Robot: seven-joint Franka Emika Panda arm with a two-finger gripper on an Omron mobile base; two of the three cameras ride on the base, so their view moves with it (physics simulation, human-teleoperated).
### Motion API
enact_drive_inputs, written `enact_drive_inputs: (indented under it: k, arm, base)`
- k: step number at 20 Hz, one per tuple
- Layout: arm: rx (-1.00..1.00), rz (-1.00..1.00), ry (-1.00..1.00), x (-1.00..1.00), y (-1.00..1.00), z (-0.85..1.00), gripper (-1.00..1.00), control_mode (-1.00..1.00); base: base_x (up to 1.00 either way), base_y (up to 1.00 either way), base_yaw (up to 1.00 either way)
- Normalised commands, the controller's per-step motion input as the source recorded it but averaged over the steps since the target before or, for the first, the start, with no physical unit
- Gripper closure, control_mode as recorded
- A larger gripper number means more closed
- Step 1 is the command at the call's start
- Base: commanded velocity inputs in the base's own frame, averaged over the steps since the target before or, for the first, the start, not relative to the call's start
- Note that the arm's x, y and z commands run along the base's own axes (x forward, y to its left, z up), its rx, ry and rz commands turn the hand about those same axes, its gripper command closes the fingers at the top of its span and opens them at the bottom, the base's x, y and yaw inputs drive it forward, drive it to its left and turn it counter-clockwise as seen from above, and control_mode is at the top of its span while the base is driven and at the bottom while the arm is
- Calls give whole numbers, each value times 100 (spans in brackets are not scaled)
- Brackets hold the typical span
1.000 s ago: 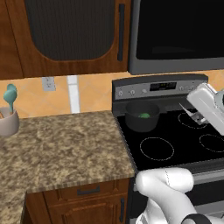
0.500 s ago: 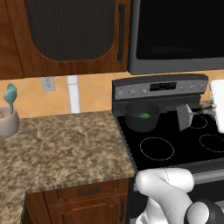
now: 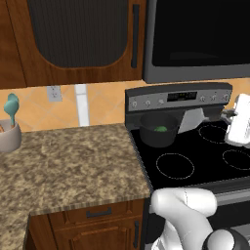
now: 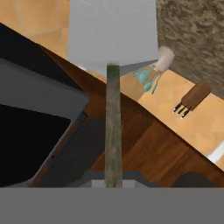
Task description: Put the tomato and broccoli in the pot. Retrieve the spatula and lightly stir the vegetables in the pot.
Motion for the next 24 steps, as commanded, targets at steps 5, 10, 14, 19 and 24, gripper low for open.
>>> enact_drive_inputs:
  k: [5,10,14,19,24]
  arm:
    - [-4,-42,-2,59,2,-6,100,-100]
    - [5,-9,0,72,-16,-24,100,-100]
    - [27,0,0,84,-23,-16,100,-100]
    - [16,0,2,67,-7,-17,100,-100]
    - [0,-1,8,58,0,-40,100,-100]
  base:
    - [0,0,0]
    - [0,0,0]
    - [0,0,0]
    - [0,0,0]
    - [0,0,0]
